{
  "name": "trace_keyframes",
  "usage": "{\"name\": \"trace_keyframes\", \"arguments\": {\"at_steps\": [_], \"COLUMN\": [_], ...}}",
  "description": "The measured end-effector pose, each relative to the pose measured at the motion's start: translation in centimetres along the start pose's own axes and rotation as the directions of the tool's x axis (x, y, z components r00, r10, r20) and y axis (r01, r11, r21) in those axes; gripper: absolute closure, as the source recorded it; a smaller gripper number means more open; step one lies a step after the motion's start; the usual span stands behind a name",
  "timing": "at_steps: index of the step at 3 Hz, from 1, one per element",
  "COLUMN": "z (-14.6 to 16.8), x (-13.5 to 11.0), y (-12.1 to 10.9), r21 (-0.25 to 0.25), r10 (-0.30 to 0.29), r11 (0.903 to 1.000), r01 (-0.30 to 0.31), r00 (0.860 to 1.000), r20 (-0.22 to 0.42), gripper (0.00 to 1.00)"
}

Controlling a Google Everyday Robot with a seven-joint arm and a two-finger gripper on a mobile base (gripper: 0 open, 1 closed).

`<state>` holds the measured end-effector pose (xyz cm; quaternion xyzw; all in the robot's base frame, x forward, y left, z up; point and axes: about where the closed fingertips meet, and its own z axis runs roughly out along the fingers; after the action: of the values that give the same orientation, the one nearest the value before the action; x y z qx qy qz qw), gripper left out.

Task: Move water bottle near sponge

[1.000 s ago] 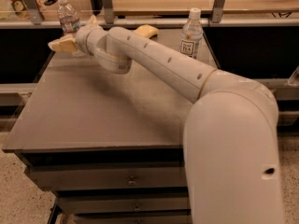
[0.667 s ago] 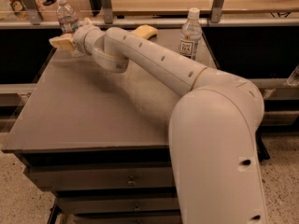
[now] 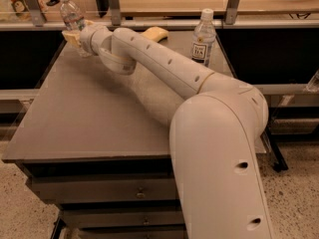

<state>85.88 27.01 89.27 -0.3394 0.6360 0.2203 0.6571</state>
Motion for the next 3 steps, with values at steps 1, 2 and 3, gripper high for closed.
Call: {"name": "trace_keyframes", "arguments": {"at_steps": [1, 2, 3], "z": [-1.0, -3.2, -5.3], "x": [0.0, -0.1, 0.0], "y": [-1.4, -3.3, -5.0], "r21": [0.038, 0.099, 0.162], "r10": [-0.011, -0.031, -0.046], "r11": [0.9992, 0.9944, 0.9849], "r01": [0.012, 0.036, 0.063], "r00": [1.000, 0.998, 0.994], "r20": [-0.019, -0.058, -0.103], "gripper": [0.88, 1.00, 1.00]}}
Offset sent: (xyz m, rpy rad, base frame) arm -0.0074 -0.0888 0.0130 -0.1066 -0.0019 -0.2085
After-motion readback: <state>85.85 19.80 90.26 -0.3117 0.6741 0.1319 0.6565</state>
